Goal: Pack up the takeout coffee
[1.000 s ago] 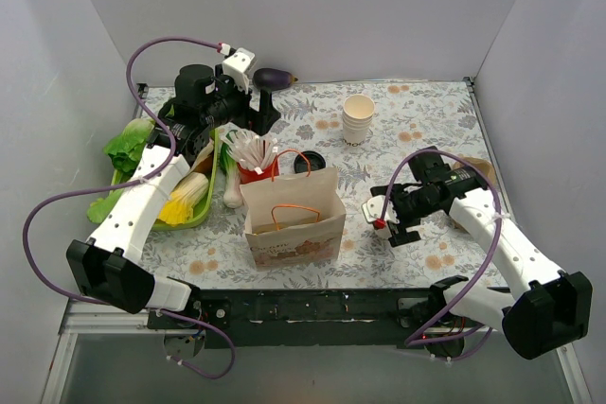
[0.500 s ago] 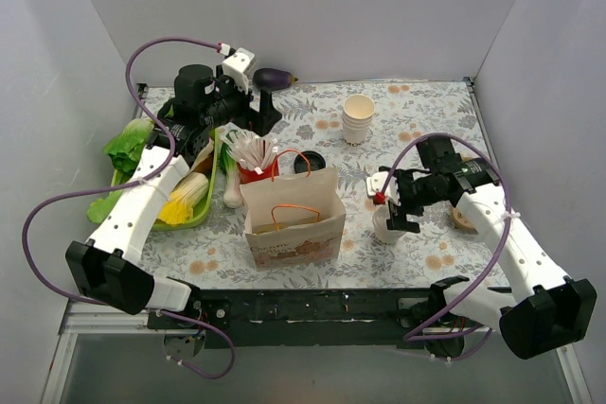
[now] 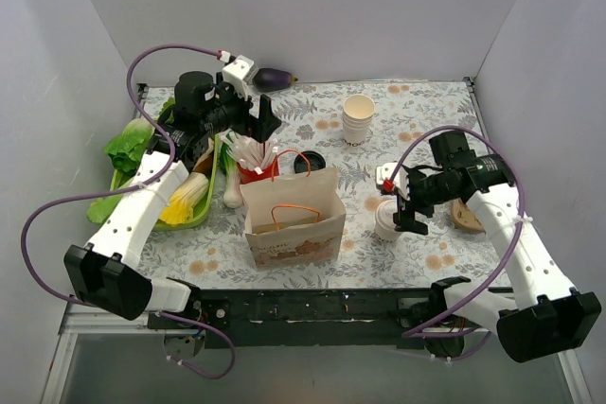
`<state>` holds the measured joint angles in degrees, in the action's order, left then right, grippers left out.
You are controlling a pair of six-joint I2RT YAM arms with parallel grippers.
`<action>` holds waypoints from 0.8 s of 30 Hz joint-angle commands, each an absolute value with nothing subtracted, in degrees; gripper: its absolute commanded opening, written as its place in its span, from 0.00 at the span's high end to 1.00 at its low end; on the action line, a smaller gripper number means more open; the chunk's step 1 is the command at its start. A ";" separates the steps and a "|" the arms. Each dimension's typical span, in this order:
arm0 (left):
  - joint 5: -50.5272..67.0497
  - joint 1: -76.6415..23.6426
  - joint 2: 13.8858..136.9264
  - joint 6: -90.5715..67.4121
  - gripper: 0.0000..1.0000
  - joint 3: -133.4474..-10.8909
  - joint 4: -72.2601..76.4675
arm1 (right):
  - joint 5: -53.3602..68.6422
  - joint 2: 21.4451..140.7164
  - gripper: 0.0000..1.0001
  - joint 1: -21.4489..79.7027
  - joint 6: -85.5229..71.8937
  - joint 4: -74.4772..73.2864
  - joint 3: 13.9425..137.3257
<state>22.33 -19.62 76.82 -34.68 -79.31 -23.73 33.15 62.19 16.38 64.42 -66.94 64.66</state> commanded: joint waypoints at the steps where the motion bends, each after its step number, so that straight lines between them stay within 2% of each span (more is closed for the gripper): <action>1: 22.85 -19.60 74.88 -33.40 0.07 -79.45 -23.20 | 32.35 65.20 0.04 15.38 79.95 -72.59 69.41; 8: 22.06 -19.78 73.57 -32.17 0.07 -78.31 -23.55 | 28.74 74.35 0.09 9.60 85.76 -74.45 71.72; 15: 21.53 -19.78 72.60 -31.29 0.07 -77.26 -24.08 | 25.84 74.09 0.06 7.29 98.58 -74.53 67.77; 18: 21.88 -19.78 72.95 -31.46 0.06 -77.08 -23.82 | 24.97 74.61 0.05 7.21 100.28 -71.90 65.58; 24: 22.24 -19.78 73.56 -31.64 0.06 -77.61 -23.73 | 26.53 81.82 0.11 7.29 95.72 -70.40 66.35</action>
